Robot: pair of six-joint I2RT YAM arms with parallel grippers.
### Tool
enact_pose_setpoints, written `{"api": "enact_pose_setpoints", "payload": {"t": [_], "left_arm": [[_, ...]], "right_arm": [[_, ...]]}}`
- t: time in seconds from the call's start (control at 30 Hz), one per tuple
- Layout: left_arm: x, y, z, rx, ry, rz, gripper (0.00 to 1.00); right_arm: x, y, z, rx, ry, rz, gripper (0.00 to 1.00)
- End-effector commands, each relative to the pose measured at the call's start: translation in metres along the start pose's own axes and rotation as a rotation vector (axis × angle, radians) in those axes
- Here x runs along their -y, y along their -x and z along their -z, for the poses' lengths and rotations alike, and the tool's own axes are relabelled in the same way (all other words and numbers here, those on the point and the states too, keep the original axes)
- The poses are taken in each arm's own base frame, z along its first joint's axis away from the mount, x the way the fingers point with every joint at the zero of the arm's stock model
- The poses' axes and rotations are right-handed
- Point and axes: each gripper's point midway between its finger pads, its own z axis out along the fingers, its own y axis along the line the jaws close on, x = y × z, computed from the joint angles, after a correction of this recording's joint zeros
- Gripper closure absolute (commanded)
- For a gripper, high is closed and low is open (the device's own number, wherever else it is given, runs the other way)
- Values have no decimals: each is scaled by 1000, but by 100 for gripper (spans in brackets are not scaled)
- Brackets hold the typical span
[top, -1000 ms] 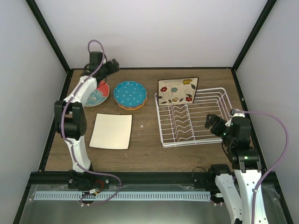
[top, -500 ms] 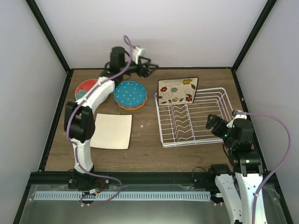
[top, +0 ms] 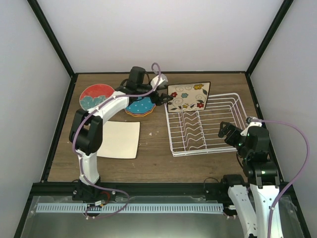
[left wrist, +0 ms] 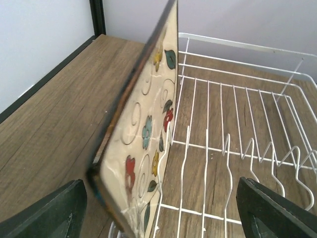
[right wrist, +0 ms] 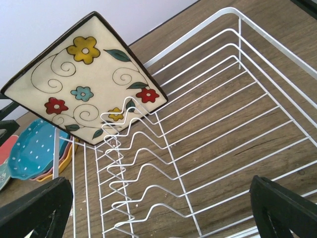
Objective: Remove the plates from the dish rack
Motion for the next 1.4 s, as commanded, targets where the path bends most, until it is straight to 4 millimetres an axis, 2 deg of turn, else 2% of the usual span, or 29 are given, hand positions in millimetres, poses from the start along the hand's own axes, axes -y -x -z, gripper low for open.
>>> {"api": "enact_pose_setpoints", "payload": {"t": [0.0, 0.17, 0.33, 0.6, 0.8, 0.97, 1.0, 1.13, 1.37], "left_arm": [[13, 22, -4, 55, 29, -156, 16], [11, 27, -17, 92, 62, -173, 17], [7, 31, -27, 123, 86, -169, 19], [0, 28, -44, 168, 106, -130, 34], [-3, 21, -53, 192, 112, -98, 58], [-5, 23, -59, 226, 124, -81, 89], [-4, 26, -60, 234, 124, -83, 94], [-1, 46, -57, 277, 128, -90, 96], [6, 106, -33, 387, 140, -153, 96]], "right_arm": [[-14, 12, 4, 23, 56, 29, 0], [-30, 8, -1, -7, 143, 57, 0], [-33, 6, -4, -22, 159, 69, 0], [-33, 8, -4, -32, 151, 93, 0], [-30, 8, 2, -38, 125, 112, 0], [-28, 9, 7, -44, 103, 128, 0], [-28, 10, 7, -43, 100, 131, 0], [-28, 12, 7, -42, 95, 138, 0], [-30, 10, 3, -51, 111, 126, 0]]}}
